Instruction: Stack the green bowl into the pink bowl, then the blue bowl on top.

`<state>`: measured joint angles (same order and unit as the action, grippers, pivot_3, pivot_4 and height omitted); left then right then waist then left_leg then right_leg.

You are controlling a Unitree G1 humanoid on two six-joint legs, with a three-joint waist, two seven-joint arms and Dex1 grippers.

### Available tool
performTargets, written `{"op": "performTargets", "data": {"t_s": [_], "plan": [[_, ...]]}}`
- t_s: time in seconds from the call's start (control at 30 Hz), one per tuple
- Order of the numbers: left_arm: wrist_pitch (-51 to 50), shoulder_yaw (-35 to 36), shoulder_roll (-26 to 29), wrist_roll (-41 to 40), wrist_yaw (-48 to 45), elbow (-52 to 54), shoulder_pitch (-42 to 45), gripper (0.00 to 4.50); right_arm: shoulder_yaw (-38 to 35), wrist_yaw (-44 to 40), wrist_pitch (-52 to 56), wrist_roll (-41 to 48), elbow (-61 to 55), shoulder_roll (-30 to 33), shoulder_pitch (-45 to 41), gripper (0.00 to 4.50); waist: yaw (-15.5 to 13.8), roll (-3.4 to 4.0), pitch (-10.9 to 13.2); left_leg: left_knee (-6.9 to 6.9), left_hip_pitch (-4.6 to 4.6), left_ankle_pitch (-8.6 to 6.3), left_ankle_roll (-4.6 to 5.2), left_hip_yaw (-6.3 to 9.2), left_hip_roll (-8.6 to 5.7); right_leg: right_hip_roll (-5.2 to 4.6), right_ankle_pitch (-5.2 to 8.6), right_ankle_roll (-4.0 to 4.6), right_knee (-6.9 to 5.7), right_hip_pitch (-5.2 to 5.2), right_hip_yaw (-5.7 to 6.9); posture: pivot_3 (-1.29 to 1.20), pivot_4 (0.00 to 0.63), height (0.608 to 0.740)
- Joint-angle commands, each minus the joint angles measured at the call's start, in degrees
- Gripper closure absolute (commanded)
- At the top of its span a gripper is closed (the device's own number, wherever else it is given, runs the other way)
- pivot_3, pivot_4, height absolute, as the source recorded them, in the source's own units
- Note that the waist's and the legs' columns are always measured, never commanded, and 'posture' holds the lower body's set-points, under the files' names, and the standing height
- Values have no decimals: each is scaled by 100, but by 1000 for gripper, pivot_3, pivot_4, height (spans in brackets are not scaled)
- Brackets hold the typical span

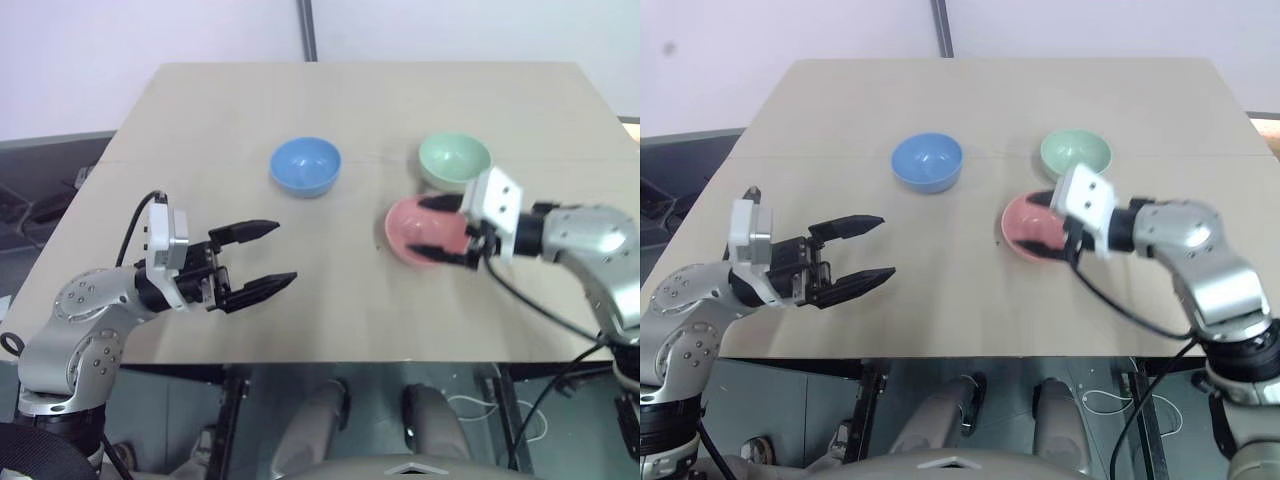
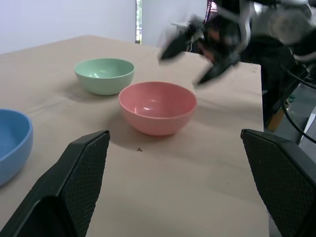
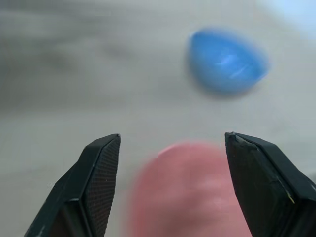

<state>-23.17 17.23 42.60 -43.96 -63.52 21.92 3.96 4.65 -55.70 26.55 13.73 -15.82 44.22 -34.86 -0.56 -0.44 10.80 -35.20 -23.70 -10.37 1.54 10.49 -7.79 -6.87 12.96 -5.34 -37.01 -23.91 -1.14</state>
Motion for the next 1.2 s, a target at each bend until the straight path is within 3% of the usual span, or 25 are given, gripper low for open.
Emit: {"op": "performTargets", "data": {"t_s": [0.03, 0.13, 0.27, 0.5, 0.53, 0.6, 0.67, 0.7, 0.8, 0.97, 1.07, 1.2], "plan": [[138, 22, -40, 19, 82, 152, 46, 0, 488, 108, -2164, -1312, 2458, 213, -872, 746, 3, -1, 0, 0, 1, 0, 0, -6, 1, 0, -3, -3, 4, 2, -1, 0, 150, 740], [167, 53, -52, 33, 128, 225, -38, 0, 1092, 344, -3772, -2209, 4791, -41, -1897, 746, 91, -1, 1, 1, 2, 1, 1, -39, 2, 4, -20, 4, 14, 4, -7, 0, 150, 740], [141, 258, -15, -24, 260, 451, -301, 0, 1594, 502, -5029, -2949, 6756, -377, -2825, 746, 200, -1, 2, 17, -8, 28, -10, -49, 10, 11, -34, -1, 17, -23, -24, 0, 150, 740], [-2, 685, -8, -199, 614, 1064, -961, 0, 1851, 797, -5696, -3509, 8194, -837, -3457, 746, 315, -1, 3, 44, -8, 27, -12, -55, 21, 24, -35, 1, 20, -47, -64, 0, 150, 740], [-23, 735, -13, -231, 661, 1148, -1052, 0, 1858, 919, -5661, -3588, 8316, -889, -3517, 1188, 316, -1, 3, 44, -5, 27, -13, -57, 23, 26, -35, 2, 18, -47, -65, 0, 150, 740], [-49, 813, -15, -281, 732, 1276, -1202, 0, 1852, 1014, -5638, -3672, 8479, -961, -3597, 1543, 305, 2, 5, 45, -4, 26, -15, -56, 30, 35, -39, 9, 16, -48, -67, 0, 150, 740], [-63, 857, -2, -325, 793, 1340, -1284, 0, 1848, 1086, -5703, -3755, 8577, -996, -3657, 2228, 298, 3, 5, 45, -3, 28, -17, -61, 34, 42, -45, 16, 14, -50, -74, 0, 150, 740], [-67, 864, 6, -339, 815, 1353, -1296, 0, 1856, 1112, -5748, -3801, 8607, -1005, -3680, 2938, 290, 3, 5, 43, -2, 30, -21, -61, 38, 48, -50, 25, 14, -50, -76, 0, 150, 740], [-68, 817, 12, -353, 864, 1340, -1256, 0, 1910, 1251, -5915, -3967, 8629, -1000, -3710, 4338, 285, 3, 5, 43, 0, 29, -18, -59, 50, 66, -64, 41, 14, -49, -75, 0, 150, 740], [-25, 537, -38, -268, 845, 1186, -1007, 0, 1916, 1324, -6234, -4130, 8481, -804, -3735, 4470, 297, 5, 7, 42, 5, 40, -37, -67, 81, 98, -85, 63, 11, -52, -75, 0, 150, 740], [34, 356, -84, -201, 807, 1013, -775, 0, 1375, 401, -6145, -3316, 7925, -636, -3708, 4470, 296, 12, 11, 43, 3, 47, -49, -75, 93, 111, -92, 72, 9, -56, -73, 0, 150, 740], [155, 107, -171, -61, 716, 745, -514, 0, 805, -1754, -4035, -1149, 4490, -258, -2472, 4470, 295, 12, 10, 44, 0, 48, -50, -67, 107, 122, -97, 76, 10, -62, -75, 0, 150, 740]]}}
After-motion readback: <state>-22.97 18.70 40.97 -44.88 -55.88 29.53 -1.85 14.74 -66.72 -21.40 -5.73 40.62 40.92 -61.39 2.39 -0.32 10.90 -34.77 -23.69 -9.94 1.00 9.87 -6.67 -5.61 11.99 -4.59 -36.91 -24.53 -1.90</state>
